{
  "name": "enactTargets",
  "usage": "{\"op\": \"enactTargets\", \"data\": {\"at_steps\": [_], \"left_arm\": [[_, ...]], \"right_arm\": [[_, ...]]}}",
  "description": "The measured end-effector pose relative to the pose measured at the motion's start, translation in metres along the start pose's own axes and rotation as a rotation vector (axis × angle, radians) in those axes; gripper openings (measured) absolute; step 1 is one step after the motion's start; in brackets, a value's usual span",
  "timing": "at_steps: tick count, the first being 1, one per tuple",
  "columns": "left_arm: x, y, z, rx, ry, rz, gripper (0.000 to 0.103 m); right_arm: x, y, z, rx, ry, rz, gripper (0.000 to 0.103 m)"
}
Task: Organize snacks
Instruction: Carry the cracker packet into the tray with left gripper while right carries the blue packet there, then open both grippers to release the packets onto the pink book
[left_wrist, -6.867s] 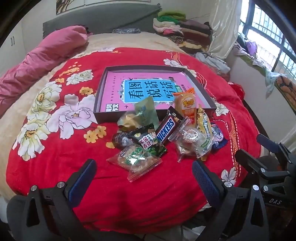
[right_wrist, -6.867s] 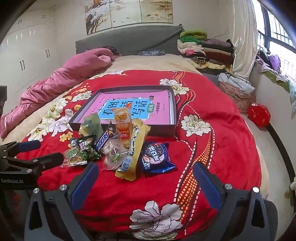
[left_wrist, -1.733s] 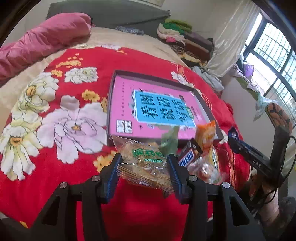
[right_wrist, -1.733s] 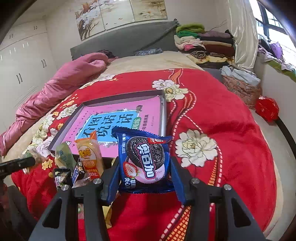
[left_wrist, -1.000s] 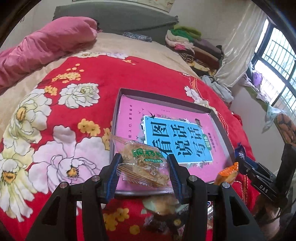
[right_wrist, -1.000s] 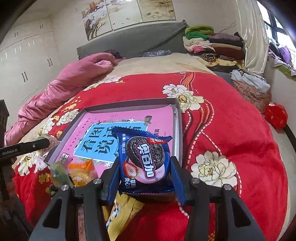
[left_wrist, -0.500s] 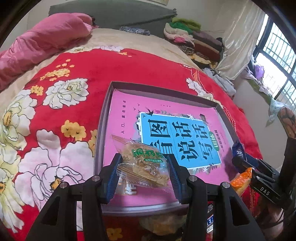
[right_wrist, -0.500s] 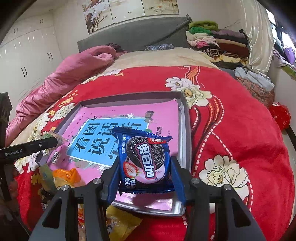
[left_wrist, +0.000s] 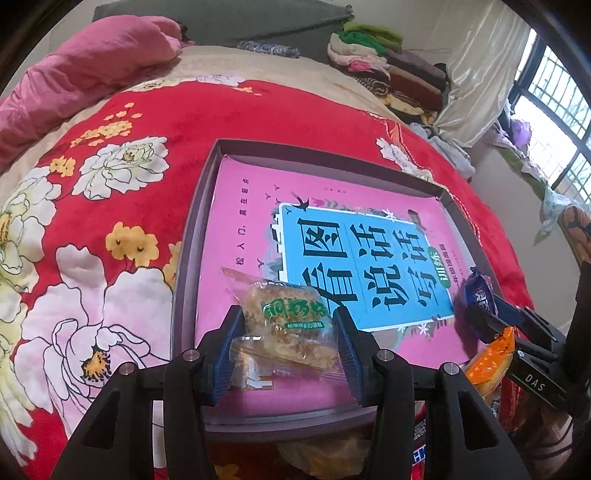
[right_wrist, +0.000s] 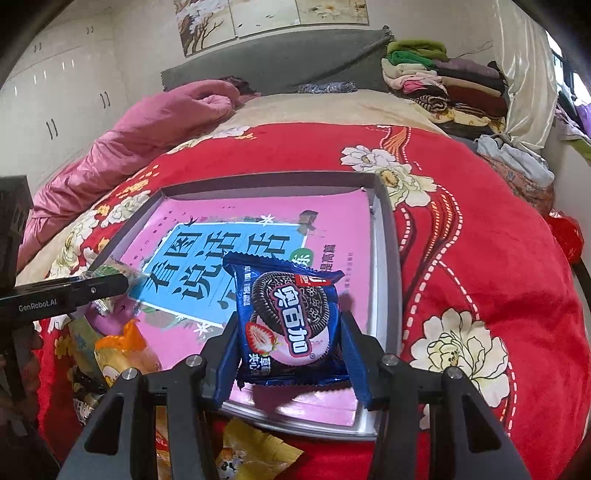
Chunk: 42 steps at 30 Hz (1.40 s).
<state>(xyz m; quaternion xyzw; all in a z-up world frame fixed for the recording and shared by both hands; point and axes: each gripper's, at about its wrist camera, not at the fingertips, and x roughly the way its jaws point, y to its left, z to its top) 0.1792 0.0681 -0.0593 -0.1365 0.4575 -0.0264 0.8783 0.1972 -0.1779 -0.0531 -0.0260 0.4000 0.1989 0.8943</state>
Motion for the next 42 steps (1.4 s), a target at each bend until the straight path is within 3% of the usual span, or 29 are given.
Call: {"op": "enactTargets", "data": {"at_steps": [20,34,42], "left_arm": [[-0.001,0.0,-0.002,-0.007,0.019,-0.022,0.052],[-0.021,-0.002,-0.004,-0.007,-0.009,-0.041,0.072],[-0.041,-0.004,-0.003,0.0,-0.052,-0.034,0.074]], "right_arm": [[-0.001,-0.001,-0.001,0.009,0.0,-0.01,0.056],[-0.016,-0.006,0.002,0.033,-0.041,-0.013,0.061],[-0.035,-0.017,0.004,0.078,-0.093,-0.005,0.067]]}}
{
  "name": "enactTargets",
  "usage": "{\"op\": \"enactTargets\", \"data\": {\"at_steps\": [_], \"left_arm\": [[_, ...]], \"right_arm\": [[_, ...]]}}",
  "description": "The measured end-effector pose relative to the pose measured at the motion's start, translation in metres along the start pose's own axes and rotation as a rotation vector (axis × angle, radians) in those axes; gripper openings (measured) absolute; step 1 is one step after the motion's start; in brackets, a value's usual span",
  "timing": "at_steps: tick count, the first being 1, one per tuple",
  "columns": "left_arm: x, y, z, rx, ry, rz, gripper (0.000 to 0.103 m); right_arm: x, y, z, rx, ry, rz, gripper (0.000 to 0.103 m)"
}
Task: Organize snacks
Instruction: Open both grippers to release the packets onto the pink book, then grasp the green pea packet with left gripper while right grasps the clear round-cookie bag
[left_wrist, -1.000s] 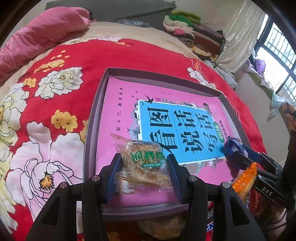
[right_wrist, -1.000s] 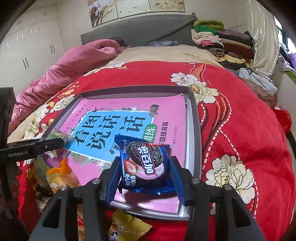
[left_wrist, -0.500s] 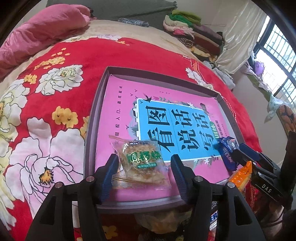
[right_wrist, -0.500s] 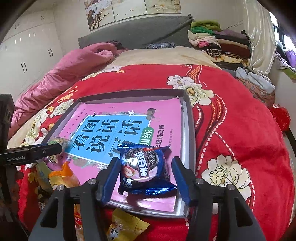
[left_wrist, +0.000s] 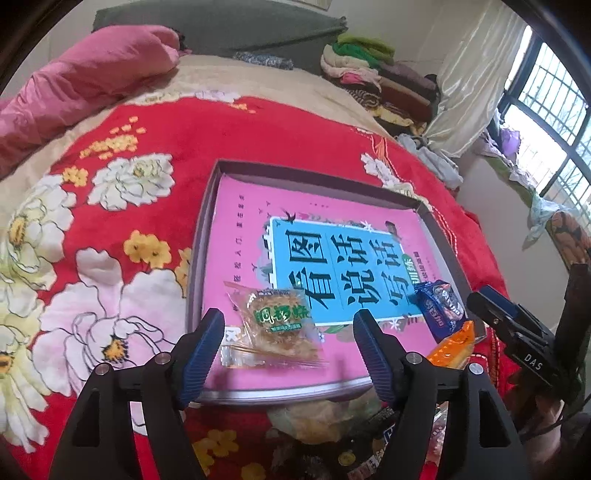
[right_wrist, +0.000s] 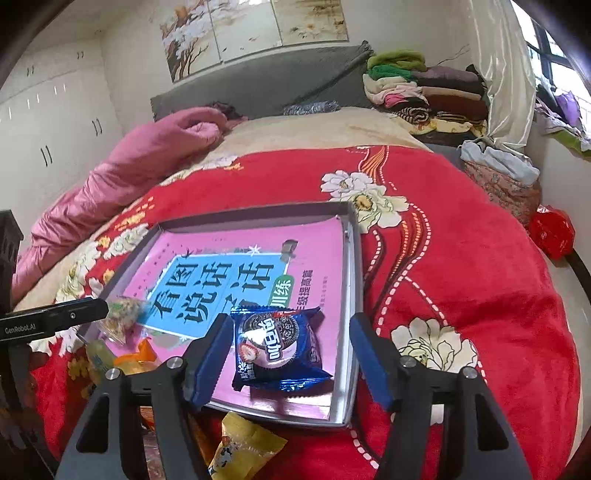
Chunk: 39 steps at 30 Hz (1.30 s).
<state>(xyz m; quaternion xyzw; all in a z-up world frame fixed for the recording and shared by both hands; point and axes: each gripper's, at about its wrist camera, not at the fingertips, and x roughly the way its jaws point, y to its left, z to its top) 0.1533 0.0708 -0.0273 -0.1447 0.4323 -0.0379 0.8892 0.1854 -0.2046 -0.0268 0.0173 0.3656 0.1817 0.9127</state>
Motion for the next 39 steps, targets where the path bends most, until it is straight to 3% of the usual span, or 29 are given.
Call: {"op": "enactTargets", "data": {"at_steps": [18,39], "left_arm": [[-0.041,-0.007,-0.012,0.004,-0.062,0.023,0.082],[-0.055,-0.025,-0.046,0.074,0.017,0.006,0.083]], "right_arm": [[-0.026,0.008,-0.006,0.005,-0.024,0.029,0.073],[-0.052,0.035,-0.022,-0.056,-0.023,0.047,0.073]]}}
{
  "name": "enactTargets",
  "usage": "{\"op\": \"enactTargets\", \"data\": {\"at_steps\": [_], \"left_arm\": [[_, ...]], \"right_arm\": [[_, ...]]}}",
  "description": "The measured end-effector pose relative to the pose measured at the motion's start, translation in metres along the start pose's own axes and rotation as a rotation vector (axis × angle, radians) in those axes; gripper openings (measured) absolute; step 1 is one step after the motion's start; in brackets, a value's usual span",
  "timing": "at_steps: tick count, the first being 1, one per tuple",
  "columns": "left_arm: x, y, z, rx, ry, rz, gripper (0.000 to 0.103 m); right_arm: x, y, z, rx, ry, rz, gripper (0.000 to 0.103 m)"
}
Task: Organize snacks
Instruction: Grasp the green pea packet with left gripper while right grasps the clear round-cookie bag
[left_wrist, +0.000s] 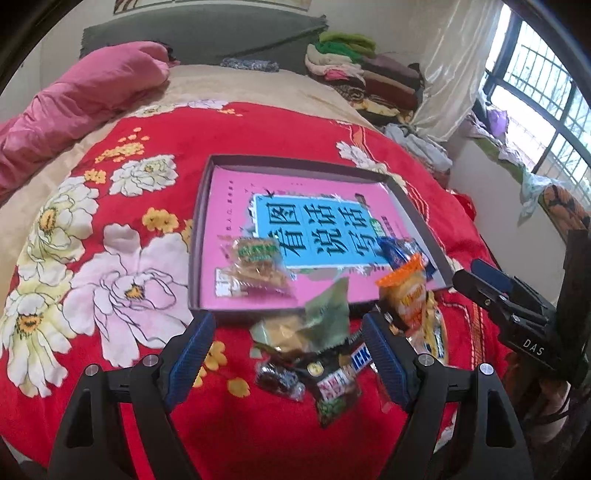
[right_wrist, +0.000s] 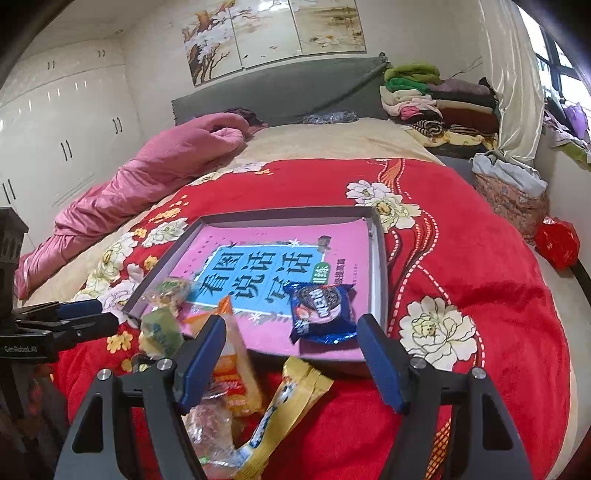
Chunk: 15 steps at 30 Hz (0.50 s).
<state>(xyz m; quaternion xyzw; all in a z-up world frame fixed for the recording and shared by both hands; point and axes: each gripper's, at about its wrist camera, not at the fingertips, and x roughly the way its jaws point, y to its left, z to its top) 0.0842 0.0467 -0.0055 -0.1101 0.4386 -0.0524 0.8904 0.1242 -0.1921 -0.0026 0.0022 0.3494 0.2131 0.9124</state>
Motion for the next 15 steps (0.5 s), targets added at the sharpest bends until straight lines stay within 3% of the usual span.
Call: {"op": "enactTargets", "data": {"at_steps": [15], "left_arm": [[0.01,-0.022,-0.036,0.008,0.124,-0.087,0.082]], "right_arm": [[-0.02,0.037,-0.023,-0.16,0.024,-0.002,0.073]]}}
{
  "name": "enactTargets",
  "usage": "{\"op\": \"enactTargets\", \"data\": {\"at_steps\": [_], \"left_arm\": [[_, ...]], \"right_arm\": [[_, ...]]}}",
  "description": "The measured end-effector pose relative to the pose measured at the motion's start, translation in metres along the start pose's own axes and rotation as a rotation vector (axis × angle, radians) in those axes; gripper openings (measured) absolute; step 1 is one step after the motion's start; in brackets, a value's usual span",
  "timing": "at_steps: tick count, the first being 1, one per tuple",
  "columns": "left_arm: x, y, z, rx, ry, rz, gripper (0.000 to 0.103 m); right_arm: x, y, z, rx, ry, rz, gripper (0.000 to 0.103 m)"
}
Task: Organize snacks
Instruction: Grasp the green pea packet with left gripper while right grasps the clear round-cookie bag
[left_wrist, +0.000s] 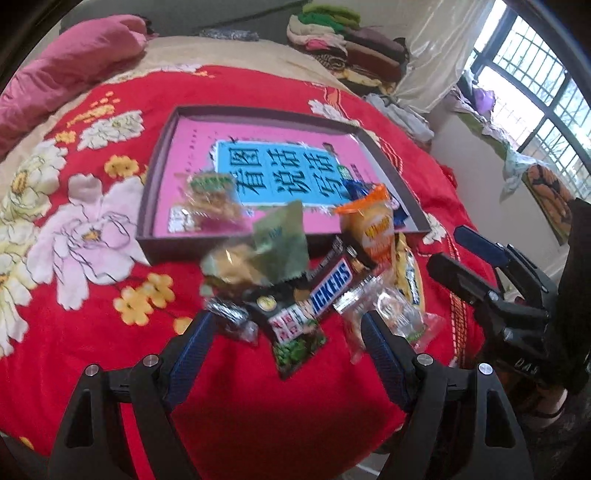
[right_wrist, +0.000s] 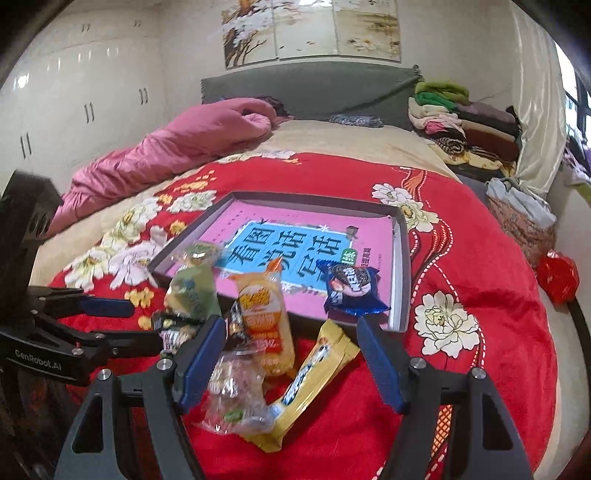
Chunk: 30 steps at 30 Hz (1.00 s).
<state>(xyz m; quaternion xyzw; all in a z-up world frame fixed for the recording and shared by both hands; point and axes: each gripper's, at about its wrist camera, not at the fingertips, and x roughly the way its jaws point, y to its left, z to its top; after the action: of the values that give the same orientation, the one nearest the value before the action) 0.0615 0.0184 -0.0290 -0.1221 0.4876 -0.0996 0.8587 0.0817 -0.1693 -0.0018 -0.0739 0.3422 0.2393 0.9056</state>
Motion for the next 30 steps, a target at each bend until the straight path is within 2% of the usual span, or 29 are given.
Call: {"op": "enactTargets", "data": {"at_steps": [5,14,18,22,27,28,30], "left_arm": [[0.007,-0.004,-0.008,-0.01,0.031,-0.002,0.081],[0.012,0.0,-0.011,-0.037,0.052,-0.003,0.079],[0.014,0.0,-0.01,-0.046,0.064,-0.021,0.067],[0.018,-0.002,-0.011,-0.051,0.079,-0.037,0.065],[0.023,-0.003,-0.01,-0.06,0.087,-0.043,0.065],[0.024,-0.002,-0.01,-0.063,0.089,-0.043,0.065],[0.027,-0.003,-0.008,-0.071,0.092,-0.043,0.065]], "right_arm": [[-0.002,0.01,-0.01,-0.063,0.029,-0.009,0.073],[0.008,0.031,-0.023,-0.16,0.091,0.024,0.073],[0.018,0.039,-0.03,-0.205,0.125,0.029,0.073],[0.027,0.047,-0.033,-0.245,0.134,0.028,0.073],[0.036,0.051,-0.035,-0.267,0.143,0.036,0.06],[0.038,0.052,-0.035,-0.272,0.148,0.037,0.054],[0.042,0.052,-0.036,-0.276,0.159,0.035,0.053]]}}
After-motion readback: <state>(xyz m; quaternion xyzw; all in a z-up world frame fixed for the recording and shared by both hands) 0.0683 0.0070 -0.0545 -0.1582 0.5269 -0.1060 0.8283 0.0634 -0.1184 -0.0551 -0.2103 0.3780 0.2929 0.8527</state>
